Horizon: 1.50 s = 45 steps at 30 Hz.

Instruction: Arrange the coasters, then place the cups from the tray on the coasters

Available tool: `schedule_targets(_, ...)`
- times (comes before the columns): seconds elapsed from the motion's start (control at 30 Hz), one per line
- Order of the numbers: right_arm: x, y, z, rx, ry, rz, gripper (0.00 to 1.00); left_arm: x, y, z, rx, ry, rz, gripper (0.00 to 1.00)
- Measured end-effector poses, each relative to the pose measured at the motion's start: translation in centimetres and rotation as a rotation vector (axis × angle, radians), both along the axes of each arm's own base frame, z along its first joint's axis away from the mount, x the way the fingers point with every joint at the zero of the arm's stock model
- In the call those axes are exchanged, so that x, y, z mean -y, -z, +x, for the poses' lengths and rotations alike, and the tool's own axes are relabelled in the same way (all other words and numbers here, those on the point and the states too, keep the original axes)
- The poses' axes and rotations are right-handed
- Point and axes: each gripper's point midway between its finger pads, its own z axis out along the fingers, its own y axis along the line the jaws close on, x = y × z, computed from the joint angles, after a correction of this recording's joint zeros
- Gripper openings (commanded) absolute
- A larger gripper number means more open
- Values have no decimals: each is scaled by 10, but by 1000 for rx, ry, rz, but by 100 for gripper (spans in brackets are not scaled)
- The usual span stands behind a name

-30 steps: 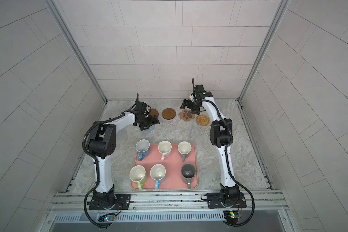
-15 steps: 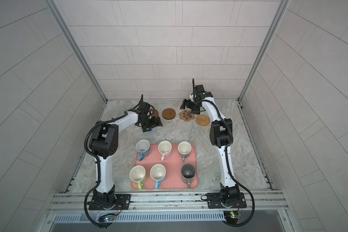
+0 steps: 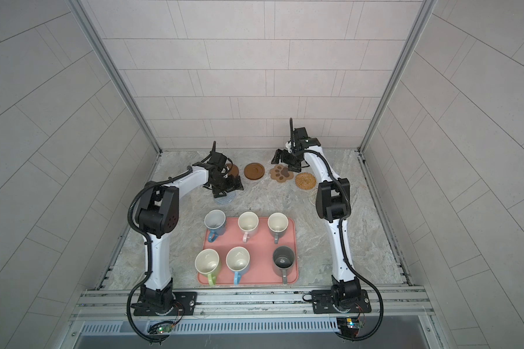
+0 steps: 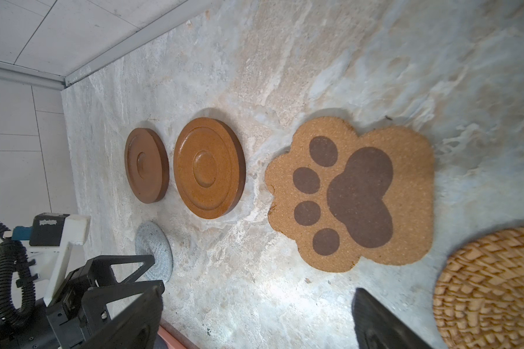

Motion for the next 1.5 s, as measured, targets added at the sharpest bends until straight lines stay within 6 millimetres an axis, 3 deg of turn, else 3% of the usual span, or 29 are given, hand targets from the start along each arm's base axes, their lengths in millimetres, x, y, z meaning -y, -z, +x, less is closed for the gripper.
schedule_targets(0.57,8,-12,7,28,17,6,100,9,-13,6,37,57,-40,100)
schedule_targets(0.97,47,-4,10,1,93,-49,100,13,-36,19,98,75,-44,100)
schedule_targets(1.27,84,23,-1,-82,166,-156,99,10,-56,35,170,46,-54,100)
schedule_targets(1.5,92,45,-13,-148,175,-186,99,1,-63,47,208,1,-65,100)
